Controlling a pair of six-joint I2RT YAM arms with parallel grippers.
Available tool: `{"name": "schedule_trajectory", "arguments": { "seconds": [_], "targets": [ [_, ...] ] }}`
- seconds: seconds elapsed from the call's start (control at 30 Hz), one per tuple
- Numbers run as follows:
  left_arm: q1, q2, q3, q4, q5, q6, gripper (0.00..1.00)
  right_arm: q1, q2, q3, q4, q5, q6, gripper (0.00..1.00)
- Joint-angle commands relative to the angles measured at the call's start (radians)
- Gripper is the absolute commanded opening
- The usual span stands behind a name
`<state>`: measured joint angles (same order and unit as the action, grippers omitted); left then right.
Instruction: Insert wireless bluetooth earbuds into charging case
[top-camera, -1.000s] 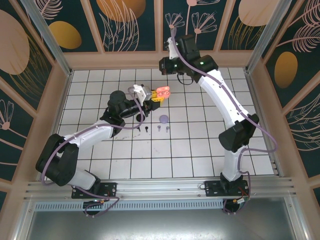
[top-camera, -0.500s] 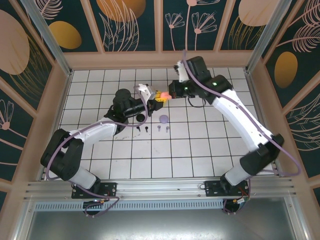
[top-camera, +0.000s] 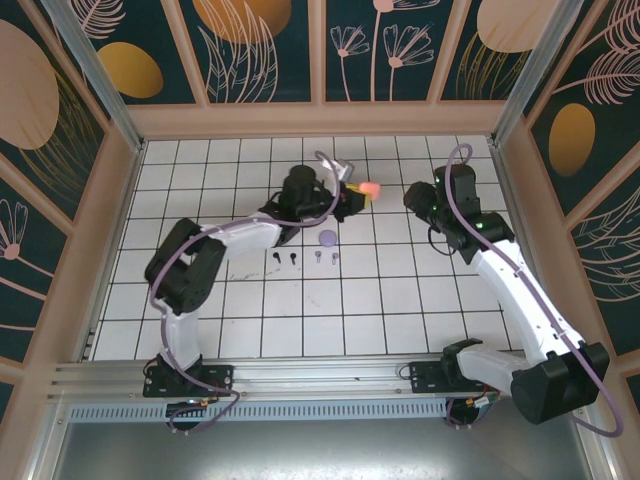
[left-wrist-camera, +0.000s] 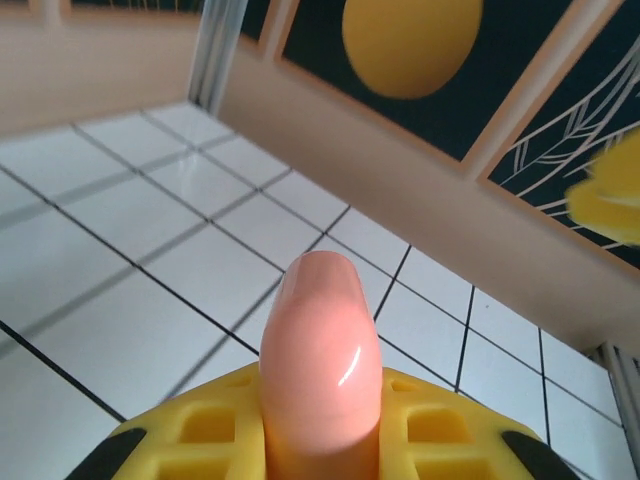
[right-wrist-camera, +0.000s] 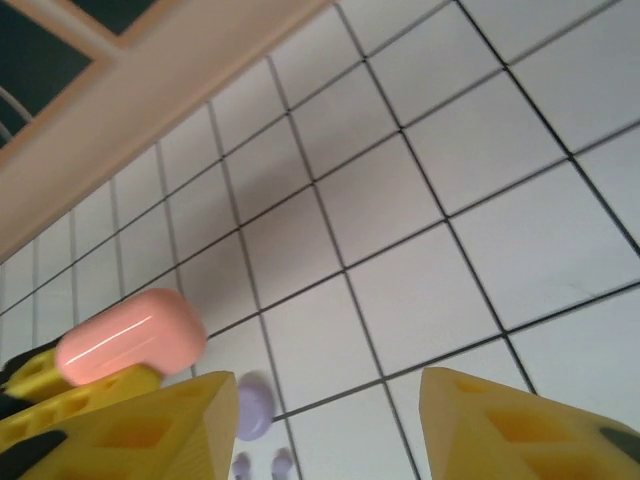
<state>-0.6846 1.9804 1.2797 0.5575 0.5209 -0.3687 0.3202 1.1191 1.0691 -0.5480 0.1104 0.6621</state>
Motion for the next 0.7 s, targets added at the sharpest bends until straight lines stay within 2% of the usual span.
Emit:
{"name": "schedule_trajectory", "arguments": {
  "seconds": [0.0, 0.2, 0.33, 0.43, 0.67],
  "targets": [
    [-0.049, 0.111, 0.119, -0.132, -0.061, -0.191, 0.0, -0.018, -0.046, -0.031, 0.067, 0.052, 0.041, 0.56],
    [-0.112, 0.297, 0.343, -0.339, -0.155, -0.287, 0.01, -0.038, -0.039, -0.046, 0.08, 0.039, 0.025, 0.62],
    [-0.125, 0.392, 0.475, -0.521, -0.239, -0.338, 0.08, -0.048, -0.032, -0.042, 0.094, 0.019, 0.015, 0.63],
    [-0.134, 0.46, 0.587, -0.684, -0.3, -0.316, 0.12, -0.049, -0.031, -0.042, 0.108, 0.005, 0.012, 0.64],
    [-0.139, 0.522, 0.665, -0.832, -0.38, -0.256, 0.37, -0.049, -0.017, -0.02, 0.119, -0.016, 0.0, 0.68]
  ]
}}
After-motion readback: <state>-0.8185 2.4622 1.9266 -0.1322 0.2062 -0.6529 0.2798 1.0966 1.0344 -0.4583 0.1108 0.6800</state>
